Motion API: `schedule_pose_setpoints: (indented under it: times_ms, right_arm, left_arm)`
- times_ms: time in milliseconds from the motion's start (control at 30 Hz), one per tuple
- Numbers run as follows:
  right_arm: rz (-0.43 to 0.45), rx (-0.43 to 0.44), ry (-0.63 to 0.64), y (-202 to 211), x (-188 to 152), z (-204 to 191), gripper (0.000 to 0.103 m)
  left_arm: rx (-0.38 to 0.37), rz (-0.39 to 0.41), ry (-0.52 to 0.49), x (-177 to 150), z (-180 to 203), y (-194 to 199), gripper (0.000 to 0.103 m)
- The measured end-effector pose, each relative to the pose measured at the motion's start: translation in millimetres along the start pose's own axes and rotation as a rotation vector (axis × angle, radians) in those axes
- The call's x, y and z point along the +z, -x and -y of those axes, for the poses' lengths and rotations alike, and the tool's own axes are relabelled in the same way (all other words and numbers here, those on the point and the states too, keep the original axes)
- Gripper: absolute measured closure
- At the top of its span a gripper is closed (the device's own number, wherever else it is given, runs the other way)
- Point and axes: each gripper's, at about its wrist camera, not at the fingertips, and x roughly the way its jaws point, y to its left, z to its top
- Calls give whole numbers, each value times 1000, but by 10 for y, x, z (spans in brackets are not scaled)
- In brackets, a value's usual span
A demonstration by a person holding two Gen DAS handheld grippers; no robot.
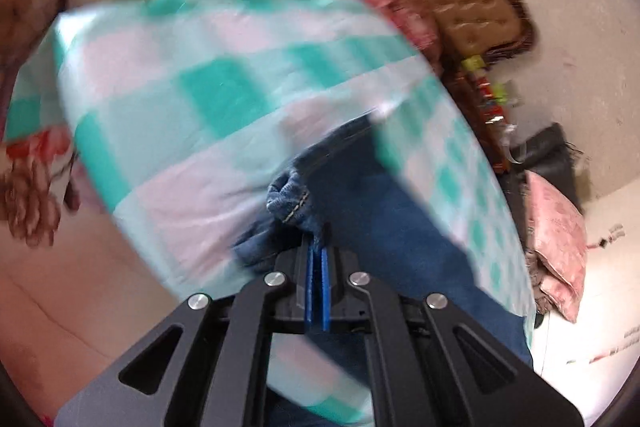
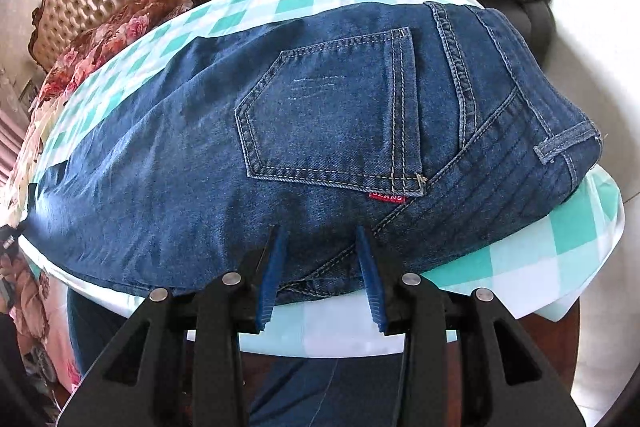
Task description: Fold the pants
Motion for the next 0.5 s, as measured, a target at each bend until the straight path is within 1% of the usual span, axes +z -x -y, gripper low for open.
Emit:
schedule_pose_setpoints:
  times_ms: [33,67,100,167,200,233,267,300,333,367,400,433,500]
  right_arm:
    - [-4,-8,10,1,1,-15,66]
    - [-9,-14,14,6,3,-26,66]
    - [-15,-17,12,13,5,-30,66]
    - [-13,-16,4,32,21,-11,65]
    - [-14,-20,1,30,29,3,65]
    - [-18,-25,-1,35,42,25,65]
    - [-17,-31,1,47,56,39,65]
    - [-14,-38,2,64,66,58,65]
    - [-3,-48,0,98,99,100,65]
    - [10,-51,-5,126,131,140,63]
    - [30,-58,-14,160,175,195,57]
    - [44,-68,-20,176,212,235,56]
    - [71,-89,-21,184,318,318,55]
  left_arm:
    - [4,33,-47,18,93,112,100]
    - [31,29,-59,1,144,128,100]
    - [55,6,-48,-9,78,80,99]
    - [128,-41,-34,-44,-45,-44,93]
    - [125,-42,-38,-53,-55,-48,92]
    - [121,-31,-55,-56,-30,-7,89]
    - [135,-9,-79,-55,22,41,78]
    - [185,24,-108,-48,73,101,53]
    - [295,81,-147,-38,144,177,45]
    - [354,124,-176,-36,230,235,44]
    - [366,153,-198,-52,307,280,45]
    - [330,173,-232,-73,440,314,45]
    - [242,158,-335,-143,777,239,48]
